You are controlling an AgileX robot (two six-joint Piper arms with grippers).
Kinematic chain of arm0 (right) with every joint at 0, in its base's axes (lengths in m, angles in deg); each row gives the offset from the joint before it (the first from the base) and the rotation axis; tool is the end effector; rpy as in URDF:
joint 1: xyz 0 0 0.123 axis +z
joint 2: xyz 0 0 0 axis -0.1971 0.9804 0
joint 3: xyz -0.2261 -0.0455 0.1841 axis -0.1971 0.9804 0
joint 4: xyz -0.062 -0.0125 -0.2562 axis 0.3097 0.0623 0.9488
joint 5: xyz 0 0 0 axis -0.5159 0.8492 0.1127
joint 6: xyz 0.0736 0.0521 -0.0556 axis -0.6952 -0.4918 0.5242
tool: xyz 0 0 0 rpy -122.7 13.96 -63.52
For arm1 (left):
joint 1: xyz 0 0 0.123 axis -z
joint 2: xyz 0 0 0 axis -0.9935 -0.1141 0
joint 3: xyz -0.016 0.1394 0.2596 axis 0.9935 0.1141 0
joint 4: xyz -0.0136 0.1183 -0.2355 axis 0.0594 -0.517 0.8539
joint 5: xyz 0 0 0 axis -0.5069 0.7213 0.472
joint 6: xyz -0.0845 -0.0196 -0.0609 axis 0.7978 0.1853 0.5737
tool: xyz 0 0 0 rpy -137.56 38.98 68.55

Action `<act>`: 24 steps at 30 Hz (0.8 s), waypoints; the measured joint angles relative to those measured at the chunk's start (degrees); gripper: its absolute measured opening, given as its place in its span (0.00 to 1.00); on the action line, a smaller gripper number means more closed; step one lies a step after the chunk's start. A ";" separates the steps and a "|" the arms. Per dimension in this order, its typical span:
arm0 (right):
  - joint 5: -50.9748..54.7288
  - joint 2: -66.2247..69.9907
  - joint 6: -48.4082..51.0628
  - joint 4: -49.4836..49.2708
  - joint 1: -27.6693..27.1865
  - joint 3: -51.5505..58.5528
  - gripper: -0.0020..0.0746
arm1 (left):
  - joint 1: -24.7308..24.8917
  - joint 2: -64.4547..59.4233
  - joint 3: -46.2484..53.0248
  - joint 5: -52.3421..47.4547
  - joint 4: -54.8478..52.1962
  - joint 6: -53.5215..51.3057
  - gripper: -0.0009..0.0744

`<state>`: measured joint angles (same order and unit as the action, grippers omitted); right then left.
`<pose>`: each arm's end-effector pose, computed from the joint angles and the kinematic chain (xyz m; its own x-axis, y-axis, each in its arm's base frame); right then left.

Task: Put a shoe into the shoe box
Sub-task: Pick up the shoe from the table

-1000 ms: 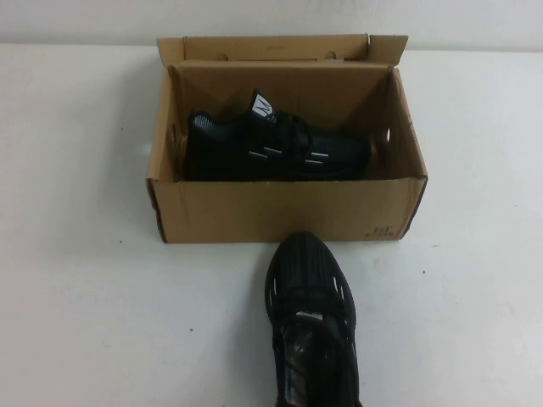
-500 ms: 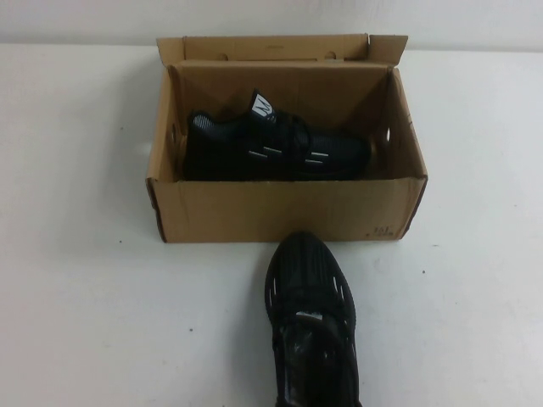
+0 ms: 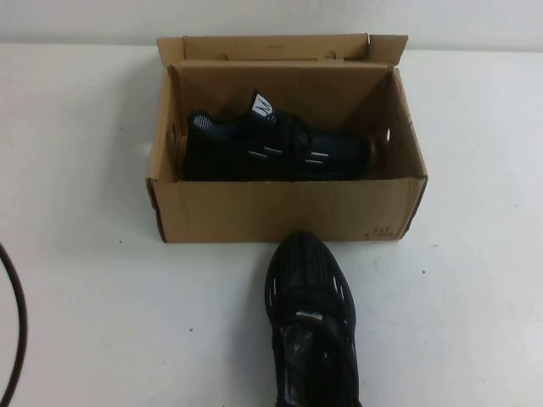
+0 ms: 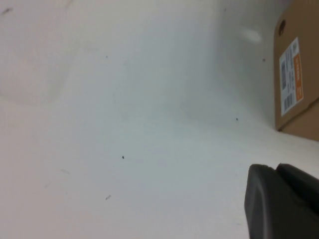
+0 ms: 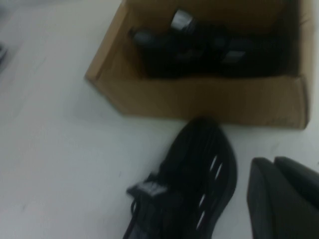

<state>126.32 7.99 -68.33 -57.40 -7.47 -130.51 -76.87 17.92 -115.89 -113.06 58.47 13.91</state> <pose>0.1245 0.0574 0.3739 -0.5924 0.1477 -0.7920 -0.3392 0.8459 0.4115 0.1239 -0.0049 0.3409 -0.5853 -0.1788 -0.7908 -0.1024 0.9839 -0.1467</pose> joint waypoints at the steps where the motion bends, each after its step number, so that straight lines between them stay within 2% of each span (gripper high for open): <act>1: 2.65 2.44 2.99 -1.15 0.83 -1.00 0.00 | 0.00 -0.54 0.00 -0.51 0.36 0.00 0.01; 5: 9.37 12.42 7.81 0.57 4.37 -4.53 0.02 | 0.00 -1.83 0.00 -2.52 2.06 0.00 0.01; 9: 8.51 20.06 8.14 3.84 10.50 -4.98 0.07 | 0.00 -2.10 0.00 -4.09 3.30 0.00 0.01; 13: 3.05 24.69 4.28 5.66 21.72 -5.10 0.09 | 0.00 -2.10 0.00 -5.65 3.53 0.00 0.01; 18: -1.50 31.66 -6.94 13.06 36.44 -6.61 0.13 | 0.00 -2.10 0.00 -6.57 3.68 0.00 0.01; 21: -1.50 36.60 -11.98 16.12 41.86 -9.45 0.27 | 0.00 -2.10 0.00 -7.13 3.81 0.00 0.01; 24: -1.29 41.43 -13.91 16.53 44.70 -13.40 0.49 | 0.00 -2.10 0.00 -7.28 3.81 0.00 0.01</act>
<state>125.03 49.43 -82.24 -40.88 37.23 -143.91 -76.87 15.82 -115.89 -120.34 62.28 13.91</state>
